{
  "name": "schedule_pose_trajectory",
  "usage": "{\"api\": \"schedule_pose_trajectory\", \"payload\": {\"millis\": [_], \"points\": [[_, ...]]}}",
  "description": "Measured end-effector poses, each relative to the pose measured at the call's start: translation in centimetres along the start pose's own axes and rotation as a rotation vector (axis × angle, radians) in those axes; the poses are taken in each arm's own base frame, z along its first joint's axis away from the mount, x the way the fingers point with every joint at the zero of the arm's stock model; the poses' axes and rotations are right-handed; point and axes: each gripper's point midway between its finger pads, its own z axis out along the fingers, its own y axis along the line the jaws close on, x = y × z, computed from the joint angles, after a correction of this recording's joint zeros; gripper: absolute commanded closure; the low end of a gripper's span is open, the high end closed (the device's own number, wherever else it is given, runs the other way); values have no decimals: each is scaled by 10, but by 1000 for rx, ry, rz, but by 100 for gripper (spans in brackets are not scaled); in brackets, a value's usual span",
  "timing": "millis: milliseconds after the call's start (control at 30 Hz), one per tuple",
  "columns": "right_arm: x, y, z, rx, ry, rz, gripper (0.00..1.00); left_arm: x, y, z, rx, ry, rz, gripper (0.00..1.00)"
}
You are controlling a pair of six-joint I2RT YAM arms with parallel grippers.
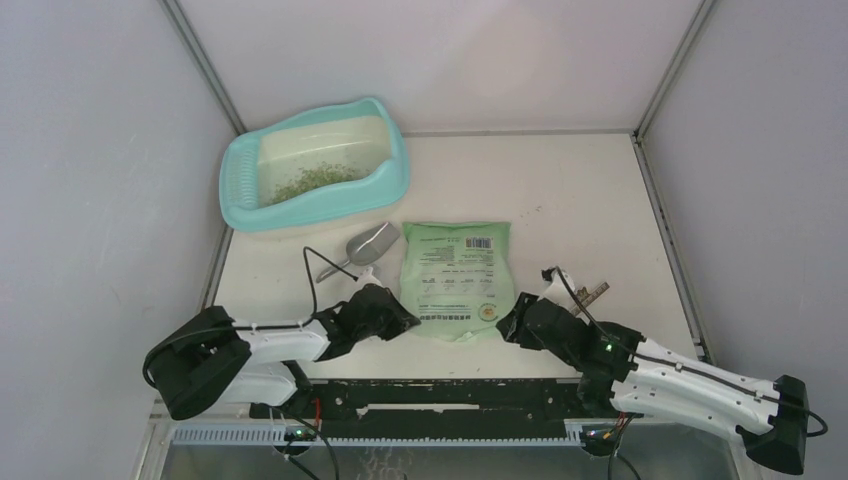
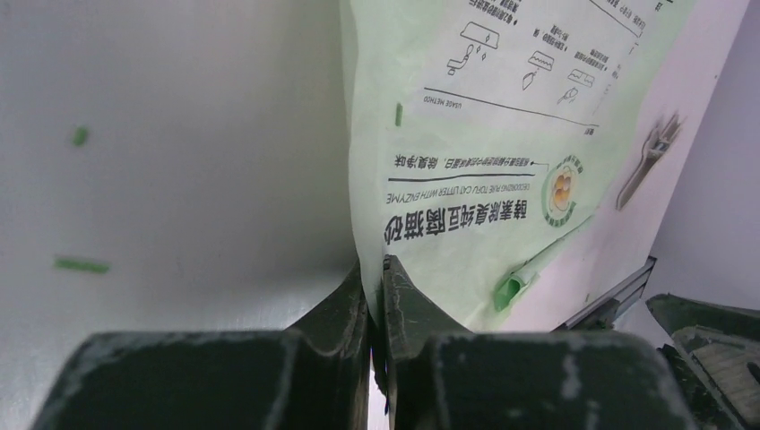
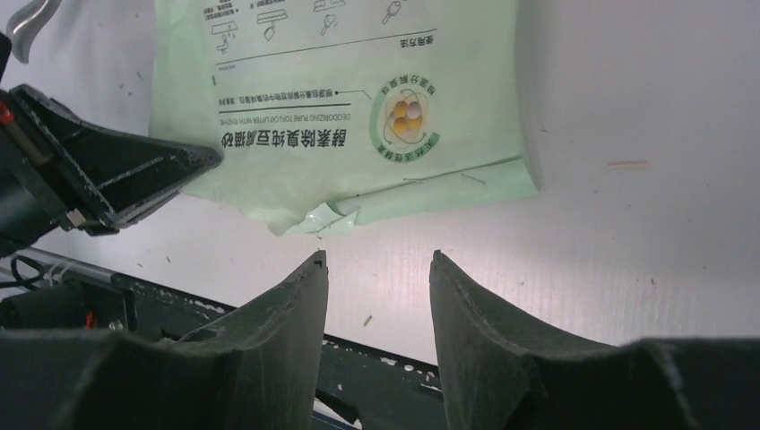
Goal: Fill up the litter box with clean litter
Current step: Close the cat litter bag at the center of the board.
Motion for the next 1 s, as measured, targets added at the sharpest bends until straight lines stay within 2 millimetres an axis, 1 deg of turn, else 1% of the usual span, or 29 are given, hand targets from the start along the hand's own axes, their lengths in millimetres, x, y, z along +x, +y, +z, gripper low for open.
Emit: {"api": "schedule_pose_trajectory", "payload": {"millis": [200,367,567,733,867,1000], "points": [[0,8,-7,-24,-19,-84,47,1,-6,1,22,12,-42,90],[0,12,-8,-21,-27,-133,47,-1,-11,0,38,13,-78,90],[5,19,-10,-24,-26,-210,47,-11,-28,-7,95,-9,-140,89],[10,24,-10,-19,-19,-267,47,-24,-43,-16,148,-36,-224,90],[14,27,-11,-18,-14,-311,47,-28,-43,-15,145,-34,-287,90],[20,34,-12,-33,-3,-357,47,-26,-41,-10,136,-14,-331,91]]}}
